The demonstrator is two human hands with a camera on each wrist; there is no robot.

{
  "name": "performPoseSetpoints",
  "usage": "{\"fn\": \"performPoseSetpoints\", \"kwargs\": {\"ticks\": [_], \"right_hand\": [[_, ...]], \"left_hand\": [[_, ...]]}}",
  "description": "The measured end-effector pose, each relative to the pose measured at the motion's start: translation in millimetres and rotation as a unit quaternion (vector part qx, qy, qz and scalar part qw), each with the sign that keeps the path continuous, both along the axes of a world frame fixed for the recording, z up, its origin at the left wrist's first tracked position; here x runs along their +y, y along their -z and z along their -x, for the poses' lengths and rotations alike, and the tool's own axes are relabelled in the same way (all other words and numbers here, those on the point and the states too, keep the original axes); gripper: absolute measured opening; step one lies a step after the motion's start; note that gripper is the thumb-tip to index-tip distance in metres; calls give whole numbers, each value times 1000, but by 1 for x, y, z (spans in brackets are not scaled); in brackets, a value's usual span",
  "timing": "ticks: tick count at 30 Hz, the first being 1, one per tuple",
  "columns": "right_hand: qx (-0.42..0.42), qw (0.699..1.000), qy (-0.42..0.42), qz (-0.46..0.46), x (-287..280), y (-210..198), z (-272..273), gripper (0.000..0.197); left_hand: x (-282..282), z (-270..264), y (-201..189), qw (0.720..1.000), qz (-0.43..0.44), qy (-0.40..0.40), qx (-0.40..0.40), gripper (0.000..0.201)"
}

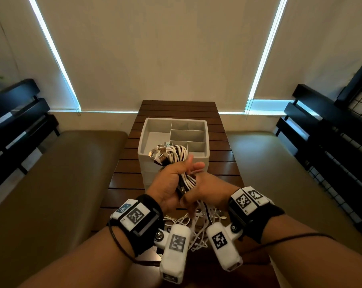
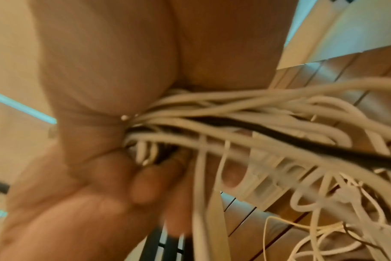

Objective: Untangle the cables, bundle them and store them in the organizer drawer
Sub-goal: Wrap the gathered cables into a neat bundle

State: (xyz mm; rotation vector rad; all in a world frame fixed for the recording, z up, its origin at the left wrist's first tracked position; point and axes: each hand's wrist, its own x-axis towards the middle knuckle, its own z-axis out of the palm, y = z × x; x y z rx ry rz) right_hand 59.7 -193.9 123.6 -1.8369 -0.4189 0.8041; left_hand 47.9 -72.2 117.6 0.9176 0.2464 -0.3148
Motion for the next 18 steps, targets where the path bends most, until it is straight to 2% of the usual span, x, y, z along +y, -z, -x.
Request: {"fn": "performPoseSetpoints", "kwargs": {"ticks": [4,6,8,12,16,18], "right_hand": [[85,994,0,-70,-4,-2,3,21],[94,990,12,-100,-2,-6,3,18],[73,992,19,-105,-1,-11,5,11],[-14,1000,19,-14,4,-10,8,17],[-100,994,48,23,8,-5,6,9],[-155,986,57,31,8,-2,4,16]], "left_hand": [[4,-1,-4,997,-55,53,-26,47],[6,0,-8,992,-86,93,-30,49],[8,-1,-9,989,-93,111,-30,53],[14,-2,-5,990,-74,122,-17,60],[11,-1,-5,992,-98,84,-12,57],[5,0,-3,992,-117,41,3,56]]}}
